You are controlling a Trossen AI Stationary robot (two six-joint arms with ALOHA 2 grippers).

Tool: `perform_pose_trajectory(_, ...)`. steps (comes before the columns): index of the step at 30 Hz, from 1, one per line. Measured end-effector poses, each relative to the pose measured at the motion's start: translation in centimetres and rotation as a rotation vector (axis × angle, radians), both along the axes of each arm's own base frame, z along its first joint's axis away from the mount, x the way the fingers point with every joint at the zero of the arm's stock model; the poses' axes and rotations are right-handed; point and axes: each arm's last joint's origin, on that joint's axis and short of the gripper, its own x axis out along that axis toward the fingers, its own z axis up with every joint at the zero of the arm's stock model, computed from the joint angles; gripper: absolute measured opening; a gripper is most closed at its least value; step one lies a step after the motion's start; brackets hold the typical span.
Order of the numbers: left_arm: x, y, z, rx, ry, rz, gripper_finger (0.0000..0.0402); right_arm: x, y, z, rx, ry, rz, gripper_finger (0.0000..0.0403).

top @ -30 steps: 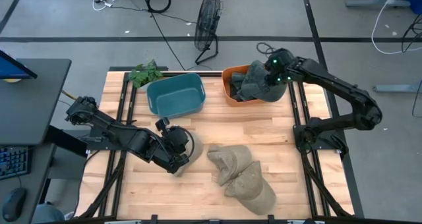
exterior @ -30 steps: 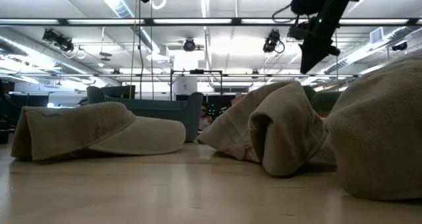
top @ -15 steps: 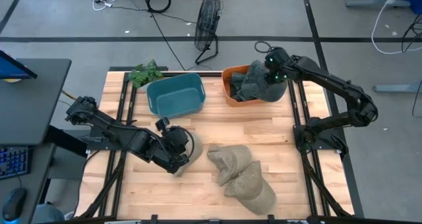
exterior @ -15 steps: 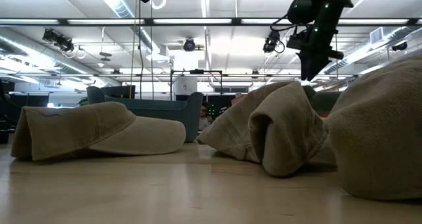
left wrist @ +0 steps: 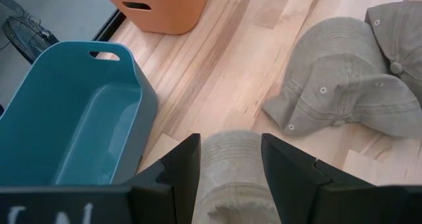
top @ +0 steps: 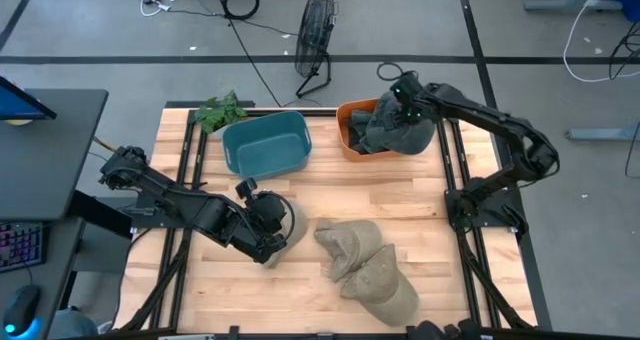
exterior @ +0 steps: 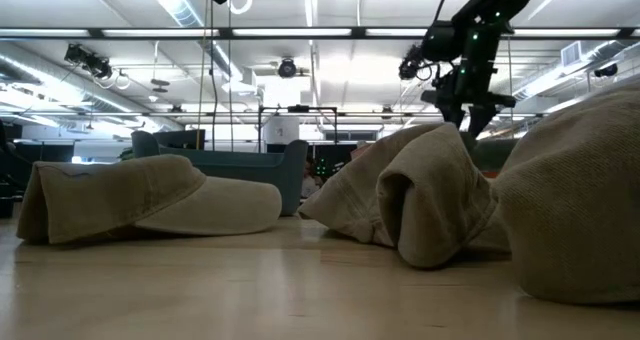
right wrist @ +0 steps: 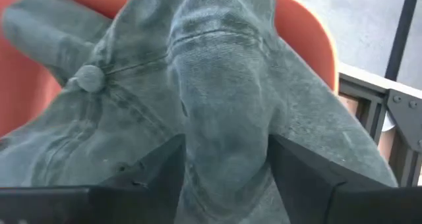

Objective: Pick & Place hat
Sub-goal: Put the black cap into the orange bin

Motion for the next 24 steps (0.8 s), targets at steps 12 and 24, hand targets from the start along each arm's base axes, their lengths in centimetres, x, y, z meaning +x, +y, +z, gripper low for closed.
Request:
perform_pose_trajectory(12, 0.0, 0.0, 0.0, 0.002, 0.002, -0.002, 0.0165, 0.2, 0.0, 0.0, -0.013, 0.018, 0.069, 0.0016)
perform_pose_trajectory(24, 0.0, 0.0, 0.0, 0.002, 0.001, -0.001, 0.0165, 1.2, 0.7, 2.9, -0.191, -0.123, 0.359, 0.0003)
